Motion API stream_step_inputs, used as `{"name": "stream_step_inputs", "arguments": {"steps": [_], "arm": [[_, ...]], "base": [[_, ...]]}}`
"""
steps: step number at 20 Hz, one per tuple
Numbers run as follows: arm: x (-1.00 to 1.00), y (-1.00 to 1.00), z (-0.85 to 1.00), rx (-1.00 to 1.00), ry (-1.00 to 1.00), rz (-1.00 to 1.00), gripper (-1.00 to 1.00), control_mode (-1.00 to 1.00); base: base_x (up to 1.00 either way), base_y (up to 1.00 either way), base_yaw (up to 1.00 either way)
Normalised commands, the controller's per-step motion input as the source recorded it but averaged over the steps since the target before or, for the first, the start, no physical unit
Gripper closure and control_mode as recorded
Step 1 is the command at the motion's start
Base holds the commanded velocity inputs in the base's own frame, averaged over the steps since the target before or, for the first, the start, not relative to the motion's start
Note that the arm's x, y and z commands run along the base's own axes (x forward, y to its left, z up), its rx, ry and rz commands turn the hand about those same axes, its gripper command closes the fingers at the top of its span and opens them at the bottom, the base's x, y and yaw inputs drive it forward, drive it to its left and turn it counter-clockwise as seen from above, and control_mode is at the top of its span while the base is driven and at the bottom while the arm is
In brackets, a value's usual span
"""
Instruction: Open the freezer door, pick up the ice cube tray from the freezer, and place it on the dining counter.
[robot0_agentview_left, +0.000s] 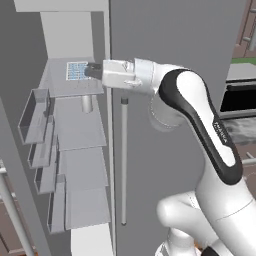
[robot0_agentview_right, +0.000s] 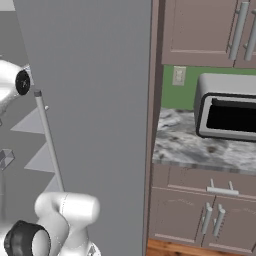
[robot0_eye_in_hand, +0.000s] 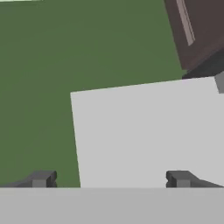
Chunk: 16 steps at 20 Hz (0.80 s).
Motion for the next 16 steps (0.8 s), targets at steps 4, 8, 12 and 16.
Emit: {"name": "stream_step_inputs", "arguments": {"steps": [4,8,12,16], "arm": [[0.00,-1.00,0.00,0.00,0.21,-0.28,-1.00,-1.00],[0.00,-1.00,0.00,-0.01,0.22,-0.29,-1.00,-1.00],[0.00,-0.86,0.00,-0.05,0.25,-0.29,-1.00,-1.00],[0.00,-0.68,0.00,-0.09,0.30,-0.32,-1.00,-1.00]], "base": [[0.00,0.00,0.00],[0.00,0.00,0.00],[0.00,0.00,0.00],[0.00,0.00,0.00]]}}
